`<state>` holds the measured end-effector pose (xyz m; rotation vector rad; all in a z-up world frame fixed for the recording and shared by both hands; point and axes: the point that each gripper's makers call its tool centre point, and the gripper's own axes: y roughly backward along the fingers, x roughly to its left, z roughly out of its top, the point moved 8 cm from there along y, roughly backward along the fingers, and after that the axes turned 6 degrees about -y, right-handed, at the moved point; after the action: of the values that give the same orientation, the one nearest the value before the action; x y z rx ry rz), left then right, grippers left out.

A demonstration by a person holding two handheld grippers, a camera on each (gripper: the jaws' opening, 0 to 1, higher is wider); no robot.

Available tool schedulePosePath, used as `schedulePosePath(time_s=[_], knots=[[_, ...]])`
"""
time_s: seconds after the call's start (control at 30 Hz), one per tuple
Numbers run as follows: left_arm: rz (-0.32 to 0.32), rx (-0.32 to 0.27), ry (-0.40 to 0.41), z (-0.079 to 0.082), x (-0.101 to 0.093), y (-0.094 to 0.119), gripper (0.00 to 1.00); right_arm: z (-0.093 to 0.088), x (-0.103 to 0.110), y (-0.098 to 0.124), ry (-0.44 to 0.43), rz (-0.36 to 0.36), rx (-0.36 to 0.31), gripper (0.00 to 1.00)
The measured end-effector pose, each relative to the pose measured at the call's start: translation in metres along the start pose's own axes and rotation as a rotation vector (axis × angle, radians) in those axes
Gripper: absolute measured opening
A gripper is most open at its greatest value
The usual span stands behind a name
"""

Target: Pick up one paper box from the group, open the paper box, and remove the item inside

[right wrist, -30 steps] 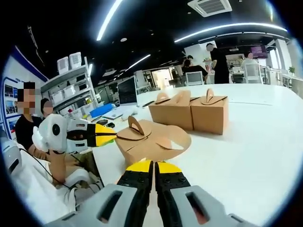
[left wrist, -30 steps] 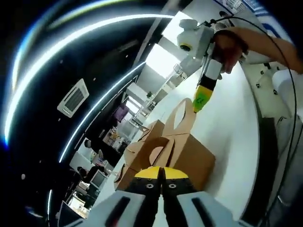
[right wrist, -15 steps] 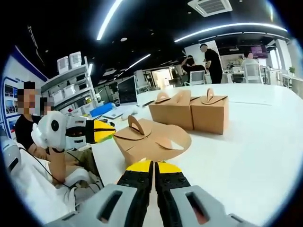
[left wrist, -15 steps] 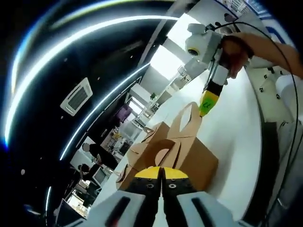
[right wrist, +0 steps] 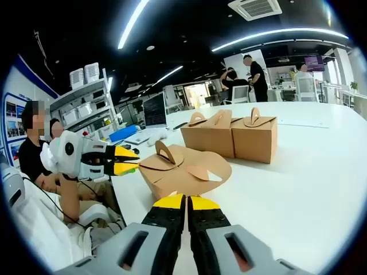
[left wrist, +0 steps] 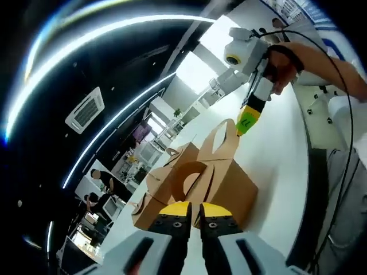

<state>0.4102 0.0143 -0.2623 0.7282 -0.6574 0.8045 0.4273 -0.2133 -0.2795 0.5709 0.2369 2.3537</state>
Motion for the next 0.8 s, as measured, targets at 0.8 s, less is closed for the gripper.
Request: schedulePosePath(time_s=[0.8], knots=[[-0.318,0.069,-0.138,0.016,0.021,-0.007,0.19,0.001,0.003,0.001,0.024,-0.002,0.003,0.04]])
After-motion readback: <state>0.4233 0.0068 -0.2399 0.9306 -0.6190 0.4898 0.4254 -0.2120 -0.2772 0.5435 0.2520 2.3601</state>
